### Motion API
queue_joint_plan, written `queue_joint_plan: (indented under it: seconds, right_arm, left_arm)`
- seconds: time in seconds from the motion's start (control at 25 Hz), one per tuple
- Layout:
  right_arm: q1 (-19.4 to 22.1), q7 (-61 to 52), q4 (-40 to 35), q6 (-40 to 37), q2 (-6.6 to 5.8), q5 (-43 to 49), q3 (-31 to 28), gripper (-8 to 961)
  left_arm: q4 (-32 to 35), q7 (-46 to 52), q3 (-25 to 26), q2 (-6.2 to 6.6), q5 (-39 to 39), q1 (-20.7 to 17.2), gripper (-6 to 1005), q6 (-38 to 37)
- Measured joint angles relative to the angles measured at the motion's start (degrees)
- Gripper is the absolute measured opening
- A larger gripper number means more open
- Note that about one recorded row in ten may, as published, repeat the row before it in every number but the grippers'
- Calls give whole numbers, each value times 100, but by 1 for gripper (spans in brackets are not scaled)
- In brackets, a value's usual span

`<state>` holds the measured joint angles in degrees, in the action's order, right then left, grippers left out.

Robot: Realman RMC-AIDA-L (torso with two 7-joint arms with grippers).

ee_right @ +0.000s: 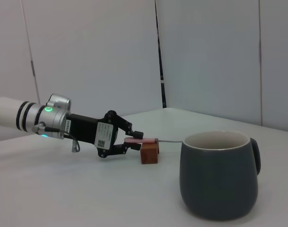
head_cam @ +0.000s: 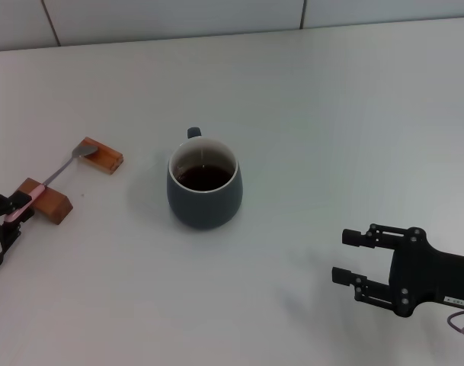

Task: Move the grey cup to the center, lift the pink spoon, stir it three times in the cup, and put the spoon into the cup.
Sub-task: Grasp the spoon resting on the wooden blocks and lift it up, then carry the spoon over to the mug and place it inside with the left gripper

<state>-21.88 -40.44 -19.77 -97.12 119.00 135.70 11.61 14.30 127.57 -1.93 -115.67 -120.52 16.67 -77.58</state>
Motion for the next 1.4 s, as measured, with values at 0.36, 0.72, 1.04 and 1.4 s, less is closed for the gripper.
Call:
queue_joint_plan:
  seconds: [0.36, 0.72, 1.04, 1.4]
  right_arm:
    - [-13, 0, 9, 35, 0, 0, 8, 603]
    - [-21, 0, 17, 41, 0, 0, 8, 603]
    - [-53, 1, 30, 63, 0, 0, 10, 603]
    - [-79, 2, 54, 121, 15, 27, 17, 603]
  left_arm:
    - [-15, -27, 33, -18, 35, -15, 196, -50]
    - [-43, -52, 174, -17, 46, -26, 180, -430]
    - [-136, -548, 660, -17, 402, 183, 134, -1587]
    - [103, -1717, 609, 69, 753, 996, 136, -2937]
